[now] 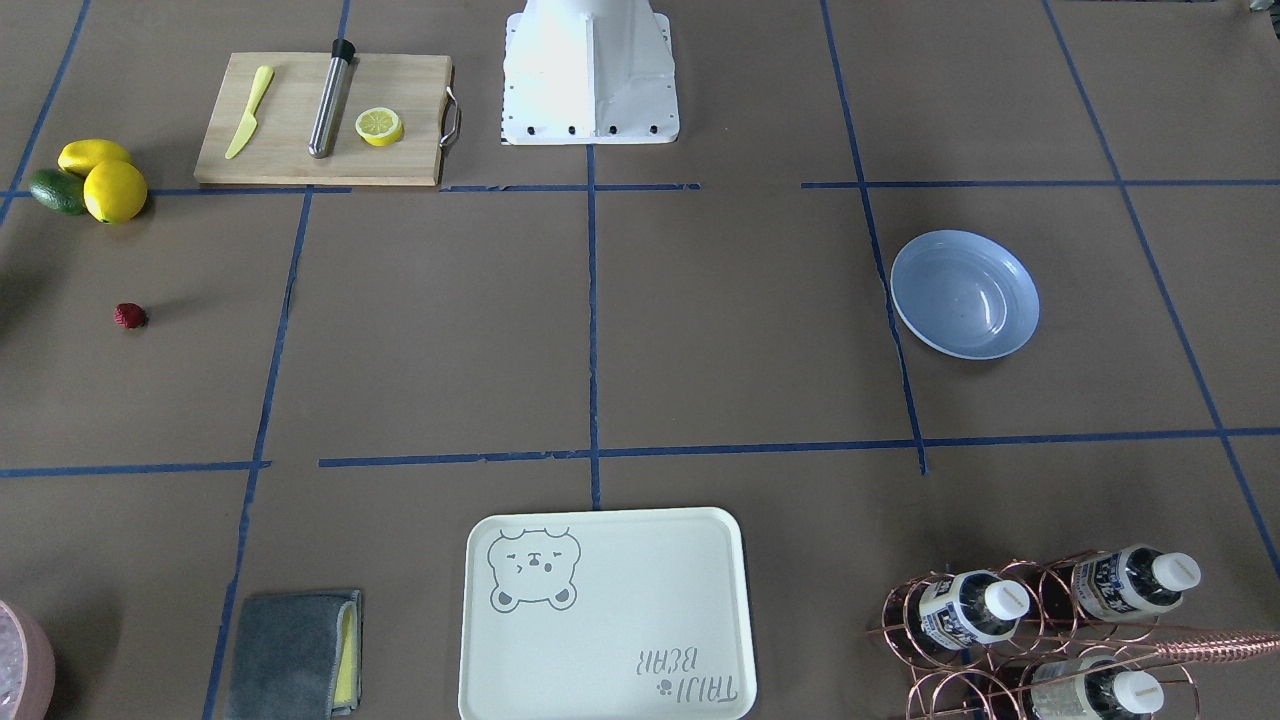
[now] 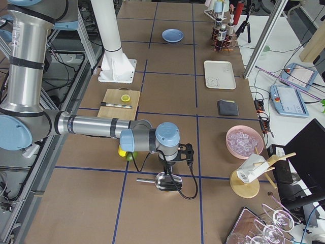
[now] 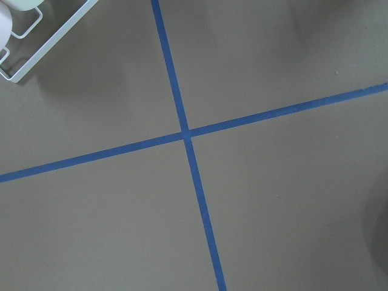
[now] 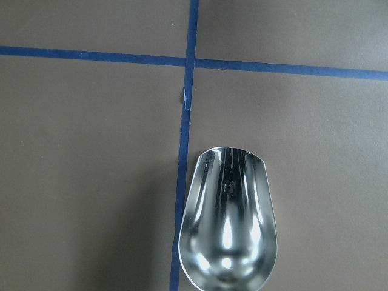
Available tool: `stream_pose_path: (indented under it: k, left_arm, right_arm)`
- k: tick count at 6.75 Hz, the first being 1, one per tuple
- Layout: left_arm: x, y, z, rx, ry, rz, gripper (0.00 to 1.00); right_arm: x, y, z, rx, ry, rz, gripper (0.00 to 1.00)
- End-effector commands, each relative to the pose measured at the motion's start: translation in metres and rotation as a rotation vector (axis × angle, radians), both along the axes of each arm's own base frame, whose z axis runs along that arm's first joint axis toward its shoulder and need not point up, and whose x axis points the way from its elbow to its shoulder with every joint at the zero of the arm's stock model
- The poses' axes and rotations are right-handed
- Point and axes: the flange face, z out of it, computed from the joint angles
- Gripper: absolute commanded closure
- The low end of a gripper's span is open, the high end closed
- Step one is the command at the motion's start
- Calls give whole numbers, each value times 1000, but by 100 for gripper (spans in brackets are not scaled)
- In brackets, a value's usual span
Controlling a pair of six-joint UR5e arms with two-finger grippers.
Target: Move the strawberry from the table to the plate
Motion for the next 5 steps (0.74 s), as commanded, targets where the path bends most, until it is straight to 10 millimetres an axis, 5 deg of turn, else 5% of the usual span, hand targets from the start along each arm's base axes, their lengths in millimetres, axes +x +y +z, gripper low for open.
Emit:
stream_pose_path:
  k: [1, 4, 5]
  left_arm:
    - [0, 0, -2, 6, 7, 2, 0]
    - [9, -3, -8, 17, 6, 19, 0]
    - [10, -3, -19, 38, 11, 18, 0]
  right_arm:
    - [0, -4, -4, 8, 4, 1, 0]
    - [-14, -11, -23, 39, -11, -26, 0]
    - [-24, -27, -44, 80, -10, -40, 0]
